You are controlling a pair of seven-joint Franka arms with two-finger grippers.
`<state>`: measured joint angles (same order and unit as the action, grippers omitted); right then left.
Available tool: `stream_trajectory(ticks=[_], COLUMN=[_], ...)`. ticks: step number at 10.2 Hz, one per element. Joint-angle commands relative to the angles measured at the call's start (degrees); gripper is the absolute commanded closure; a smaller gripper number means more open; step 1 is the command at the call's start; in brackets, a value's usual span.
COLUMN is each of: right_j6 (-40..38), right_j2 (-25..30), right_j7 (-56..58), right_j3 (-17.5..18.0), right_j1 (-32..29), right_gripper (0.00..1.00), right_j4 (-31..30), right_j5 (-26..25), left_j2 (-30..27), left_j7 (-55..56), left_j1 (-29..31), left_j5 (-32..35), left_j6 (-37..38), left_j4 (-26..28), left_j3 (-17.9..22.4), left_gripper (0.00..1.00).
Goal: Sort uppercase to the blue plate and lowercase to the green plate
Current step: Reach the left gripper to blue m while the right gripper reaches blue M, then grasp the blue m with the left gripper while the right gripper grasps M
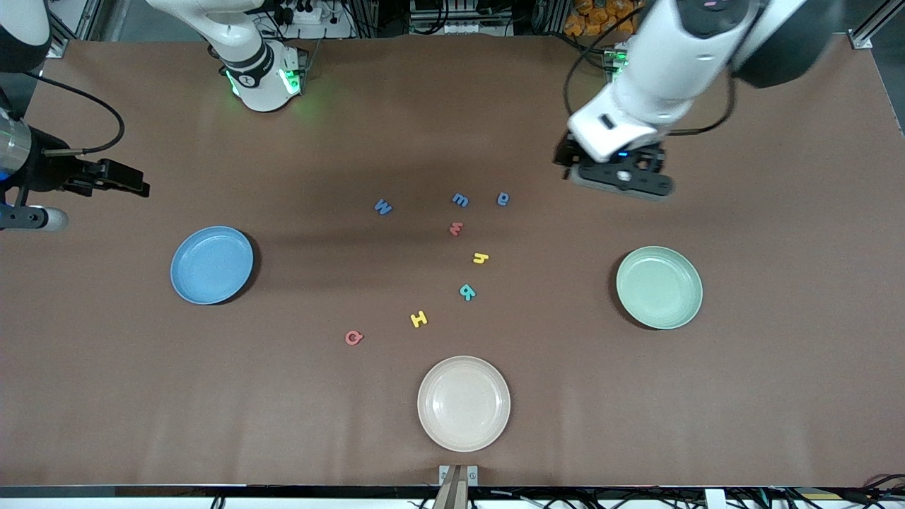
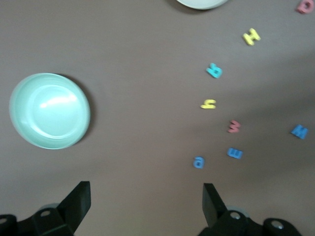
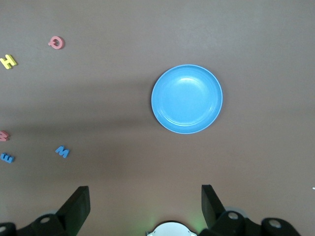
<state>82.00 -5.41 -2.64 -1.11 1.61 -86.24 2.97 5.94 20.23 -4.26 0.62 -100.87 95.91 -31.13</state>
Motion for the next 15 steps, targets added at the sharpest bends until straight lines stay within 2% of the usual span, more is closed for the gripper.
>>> stream_trajectory(ticks=[1,3,4,7,8,11,15], right_j6=[2.46,5.25,9.02,24.2,28.52,41.36,56.38], right_j2=[-1.43,-3.8,-3.82,-3.81,-3.82,-4.6,-7.76], right_j7=[-0.96,-7.87,-11.04,-15.71,-19.3,-21.09,-28.21], right_j3=[1.28,4.62,6.81,9.55,9.81,9.9,9.9], right_j1=[1.81,3.22,3.49,5.32,7.94,13.4,19.91], right_gripper=[0.0,0.0,0.0,0.0,0.0,0.0,0.0], right_j4=[-0.24,-1.9,-5.22,-17.6,-20.77,-30.97,-39.77], right_j5=[0.72,3.78,3.89,3.98,3.98,3.98,3.98], left_j2=[3.8,4.6,5.21,10.39,12.49,21.1,31.91], left_j7=[0.86,1.91,3.39,10.5,14.01,23.68,30.56], left_j1=[-1.19,-1.54,-1.81,-7.41,-9.35,-14.36,-18.94], left_j5=[3.85,3.87,3.87,4.83,6.23,13.86,23.45], left_j6=[-1.52,-13.85,-17.57,-19.18,-20.41,-24.97,-26.49], left_j4=[1.2,10.3,13.22,13.25,13.16,12.64,6.32], left_j3=[-2.25,-5.41,-6.48,-7.01,-7.01,-6.93,-6.31], left_gripper=[0.0,0.0,0.0,0.0,0.0,0.0,0.0])
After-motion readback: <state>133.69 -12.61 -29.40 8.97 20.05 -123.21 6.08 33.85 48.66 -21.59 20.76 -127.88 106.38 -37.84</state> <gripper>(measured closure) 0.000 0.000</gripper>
